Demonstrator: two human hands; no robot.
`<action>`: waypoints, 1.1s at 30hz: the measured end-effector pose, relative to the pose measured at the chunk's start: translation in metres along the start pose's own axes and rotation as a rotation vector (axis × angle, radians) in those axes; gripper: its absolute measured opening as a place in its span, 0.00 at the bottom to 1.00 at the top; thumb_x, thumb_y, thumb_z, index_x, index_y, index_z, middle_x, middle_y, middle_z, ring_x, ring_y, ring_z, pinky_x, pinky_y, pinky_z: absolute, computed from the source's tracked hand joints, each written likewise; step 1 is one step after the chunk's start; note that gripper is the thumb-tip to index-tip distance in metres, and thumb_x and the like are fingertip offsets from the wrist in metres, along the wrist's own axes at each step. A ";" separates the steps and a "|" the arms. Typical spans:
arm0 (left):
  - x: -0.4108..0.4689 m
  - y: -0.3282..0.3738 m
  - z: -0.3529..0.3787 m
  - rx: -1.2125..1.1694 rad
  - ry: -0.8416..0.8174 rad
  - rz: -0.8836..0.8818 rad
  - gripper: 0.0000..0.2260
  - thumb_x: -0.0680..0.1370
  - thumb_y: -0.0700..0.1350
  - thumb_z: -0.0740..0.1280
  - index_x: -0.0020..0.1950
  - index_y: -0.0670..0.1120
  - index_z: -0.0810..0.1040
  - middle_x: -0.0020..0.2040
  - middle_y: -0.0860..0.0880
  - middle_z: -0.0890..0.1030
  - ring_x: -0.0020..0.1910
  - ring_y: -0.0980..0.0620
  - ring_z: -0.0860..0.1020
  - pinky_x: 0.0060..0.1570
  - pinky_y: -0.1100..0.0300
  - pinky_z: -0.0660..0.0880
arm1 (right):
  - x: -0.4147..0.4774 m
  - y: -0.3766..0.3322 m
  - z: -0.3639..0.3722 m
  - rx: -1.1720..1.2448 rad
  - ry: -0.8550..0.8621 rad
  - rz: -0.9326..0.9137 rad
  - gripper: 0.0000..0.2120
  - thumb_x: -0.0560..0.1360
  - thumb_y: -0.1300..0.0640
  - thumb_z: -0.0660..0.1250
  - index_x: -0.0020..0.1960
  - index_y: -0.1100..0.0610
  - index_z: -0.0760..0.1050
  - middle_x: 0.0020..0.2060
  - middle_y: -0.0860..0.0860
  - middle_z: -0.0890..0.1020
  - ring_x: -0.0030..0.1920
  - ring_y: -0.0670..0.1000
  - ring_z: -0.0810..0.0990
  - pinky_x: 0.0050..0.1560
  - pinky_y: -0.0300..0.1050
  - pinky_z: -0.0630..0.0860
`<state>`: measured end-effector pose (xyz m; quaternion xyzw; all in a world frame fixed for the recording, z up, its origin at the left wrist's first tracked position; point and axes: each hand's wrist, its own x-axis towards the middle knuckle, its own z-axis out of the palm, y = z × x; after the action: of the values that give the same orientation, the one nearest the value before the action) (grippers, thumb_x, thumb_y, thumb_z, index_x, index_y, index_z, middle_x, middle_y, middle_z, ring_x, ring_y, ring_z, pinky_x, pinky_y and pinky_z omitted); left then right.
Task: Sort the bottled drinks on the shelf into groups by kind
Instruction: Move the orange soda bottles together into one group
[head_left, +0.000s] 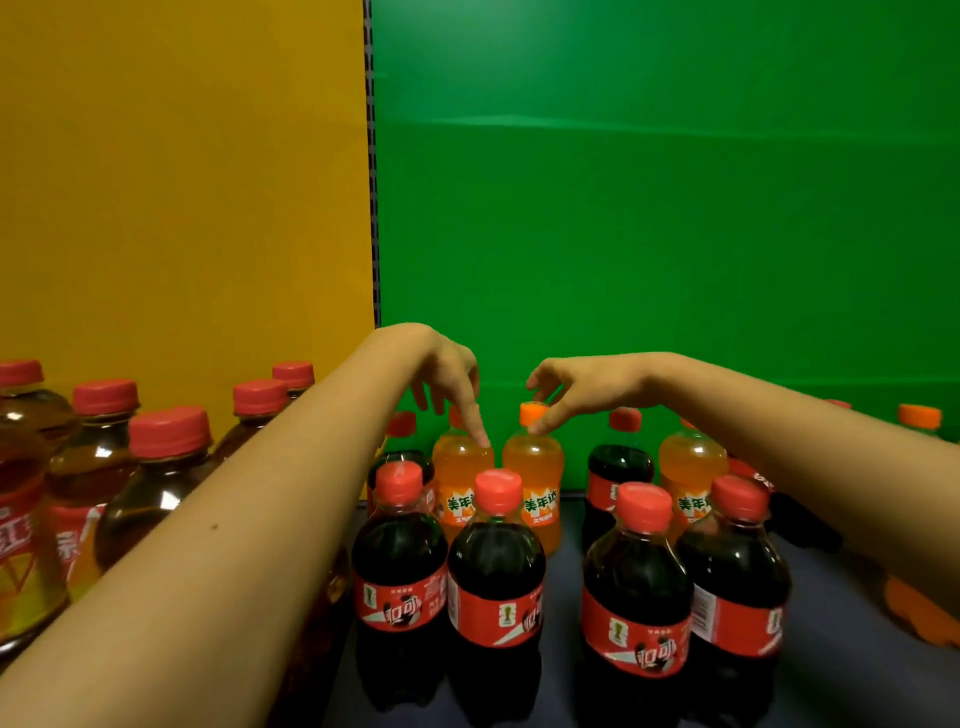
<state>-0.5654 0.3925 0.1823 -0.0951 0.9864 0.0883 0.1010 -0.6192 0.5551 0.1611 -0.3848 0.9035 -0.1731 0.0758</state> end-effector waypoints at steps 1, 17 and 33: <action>0.003 -0.002 0.002 -0.005 -0.036 0.013 0.28 0.68 0.46 0.75 0.63 0.41 0.70 0.64 0.43 0.74 0.59 0.46 0.75 0.58 0.55 0.75 | 0.002 0.001 0.002 -0.016 -0.036 0.002 0.33 0.72 0.56 0.71 0.71 0.61 0.59 0.65 0.55 0.70 0.59 0.50 0.71 0.57 0.38 0.67; 0.013 0.000 0.014 -0.030 -0.122 0.046 0.24 0.64 0.42 0.79 0.56 0.42 0.76 0.51 0.46 0.81 0.52 0.45 0.80 0.47 0.53 0.81 | 0.012 0.000 0.016 -0.223 -0.036 -0.122 0.29 0.61 0.51 0.79 0.56 0.59 0.71 0.47 0.52 0.77 0.42 0.50 0.76 0.44 0.44 0.78; -0.031 0.032 -0.013 -1.011 0.639 0.499 0.09 0.68 0.41 0.74 0.45 0.50 0.78 0.41 0.54 0.81 0.34 0.64 0.79 0.33 0.70 0.73 | -0.043 0.012 -0.040 0.653 0.724 -0.188 0.23 0.64 0.56 0.76 0.58 0.56 0.75 0.46 0.50 0.80 0.40 0.41 0.77 0.30 0.29 0.71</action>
<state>-0.5445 0.4263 0.2065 0.0796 0.7969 0.5302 -0.2784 -0.6083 0.6041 0.1939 -0.3358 0.7320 -0.5754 -0.1422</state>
